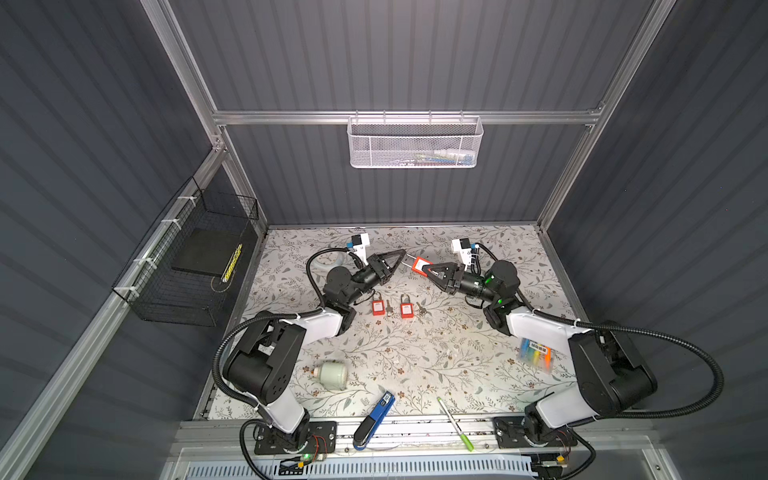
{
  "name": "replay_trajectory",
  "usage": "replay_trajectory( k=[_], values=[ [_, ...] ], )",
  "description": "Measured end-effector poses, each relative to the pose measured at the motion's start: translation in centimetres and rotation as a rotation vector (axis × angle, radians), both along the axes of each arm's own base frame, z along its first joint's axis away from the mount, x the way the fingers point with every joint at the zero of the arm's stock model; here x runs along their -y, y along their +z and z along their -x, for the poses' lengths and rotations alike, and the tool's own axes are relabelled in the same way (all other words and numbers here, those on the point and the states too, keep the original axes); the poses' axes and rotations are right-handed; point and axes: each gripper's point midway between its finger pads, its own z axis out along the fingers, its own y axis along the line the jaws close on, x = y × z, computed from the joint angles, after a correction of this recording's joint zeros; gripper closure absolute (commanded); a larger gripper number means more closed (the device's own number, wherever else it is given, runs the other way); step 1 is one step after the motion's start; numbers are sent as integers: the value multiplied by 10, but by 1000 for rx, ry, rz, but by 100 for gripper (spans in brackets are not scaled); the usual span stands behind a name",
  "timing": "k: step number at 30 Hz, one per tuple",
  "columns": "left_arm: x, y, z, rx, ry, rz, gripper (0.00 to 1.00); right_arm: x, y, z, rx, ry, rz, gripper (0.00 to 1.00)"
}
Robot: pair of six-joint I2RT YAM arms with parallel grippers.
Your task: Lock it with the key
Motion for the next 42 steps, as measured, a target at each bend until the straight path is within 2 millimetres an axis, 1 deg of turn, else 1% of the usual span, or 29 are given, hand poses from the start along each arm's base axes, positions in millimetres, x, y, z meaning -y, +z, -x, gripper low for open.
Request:
replay_trajectory(
  k=[5, 7, 10, 18, 22, 29, 32, 35, 38, 40, 42],
  values=[
    [-1, 3, 0, 6, 4, 9, 99, -1, 3, -1, 5, 6, -1, 97],
    [-1, 4, 0, 9, 6, 12, 88, -1, 4, -1, 7, 6, -2, 97],
    [1, 2, 2, 11, -8, 1, 75, -1, 5, -1, 11, 7, -4, 97],
    [6, 0, 9, 5, -46, -16, 57, -2, 5, 1, 12, 15, -5, 97],
    [8, 0, 12, 6, -59, -18, 53, -3, 6, 1, 16, 16, -10, 97],
    [14, -2, 17, 1, -82, -24, 52, -10, -6, -2, -23, 30, -3, 97],
    [16, -5, 18, -8, -87, -29, 54, -14, -9, -1, -29, 40, -2, 97],
    [17, -7, 18, -15, -89, -33, 61, -17, -9, 1, -26, 49, -4, 97],
    [19, -8, 18, -16, -95, -36, 72, -19, -6, 2, -20, 54, -8, 97],
    [20, -9, 19, -15, -98, -38, 76, -20, -4, 2, -15, 57, -10, 97],
    [20, -9, 19, -21, -101, -35, 83, -20, -4, 2, -9, 59, -10, 97]
  ],
)
